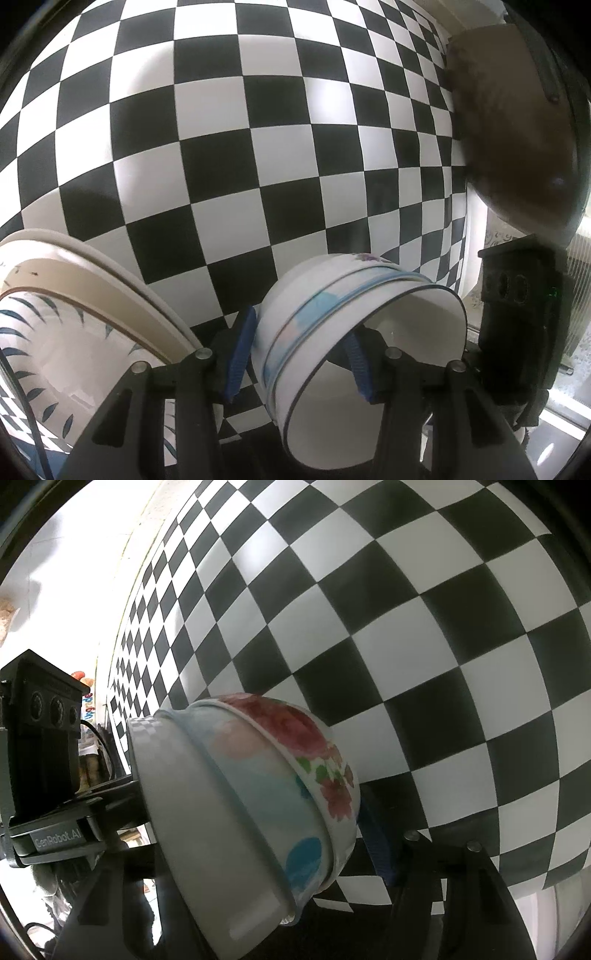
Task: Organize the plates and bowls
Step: 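Lift the nested bowls with both grippers and carry them over the plate stack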
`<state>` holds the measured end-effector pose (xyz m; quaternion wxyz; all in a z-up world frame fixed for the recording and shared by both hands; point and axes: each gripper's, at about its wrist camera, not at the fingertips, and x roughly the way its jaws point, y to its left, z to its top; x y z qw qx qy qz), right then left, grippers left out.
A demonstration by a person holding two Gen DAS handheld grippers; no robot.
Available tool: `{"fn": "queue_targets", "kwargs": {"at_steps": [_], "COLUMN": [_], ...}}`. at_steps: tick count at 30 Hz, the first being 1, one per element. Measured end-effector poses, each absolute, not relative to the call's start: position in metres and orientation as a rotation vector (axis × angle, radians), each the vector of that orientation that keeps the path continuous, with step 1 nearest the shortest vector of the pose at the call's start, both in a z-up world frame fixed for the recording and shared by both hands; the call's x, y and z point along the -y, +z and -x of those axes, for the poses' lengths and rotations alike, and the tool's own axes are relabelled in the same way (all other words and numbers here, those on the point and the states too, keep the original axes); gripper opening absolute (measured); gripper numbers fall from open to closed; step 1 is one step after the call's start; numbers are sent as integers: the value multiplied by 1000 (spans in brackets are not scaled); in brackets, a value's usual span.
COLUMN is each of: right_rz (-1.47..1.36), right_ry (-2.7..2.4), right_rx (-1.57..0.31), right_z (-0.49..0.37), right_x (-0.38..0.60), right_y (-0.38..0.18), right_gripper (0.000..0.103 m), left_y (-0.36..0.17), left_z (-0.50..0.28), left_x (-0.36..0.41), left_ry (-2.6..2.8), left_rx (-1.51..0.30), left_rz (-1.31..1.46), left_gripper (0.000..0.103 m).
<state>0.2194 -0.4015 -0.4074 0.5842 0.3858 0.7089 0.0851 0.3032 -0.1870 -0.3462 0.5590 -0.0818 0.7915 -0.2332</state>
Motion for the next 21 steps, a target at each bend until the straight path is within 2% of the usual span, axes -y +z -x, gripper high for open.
{"fn": "queue_targets", "kwargs": {"at_steps": [10,21], "right_rz": [-941,-892], "right_ry": [233,297], "right_rx": [-1640,-1616], "right_z": [-228,-246], "right_x": [395,368], "right_y": [-400,-363], "right_gripper": [66,63], "left_y": [-326,-300], "left_z": [-304,-311], "left_x": [176,148], "left_ry": [-552,-520], "left_rx": [-1839,-1802], "left_rz": [187,208], "left_gripper": [44,44]}}
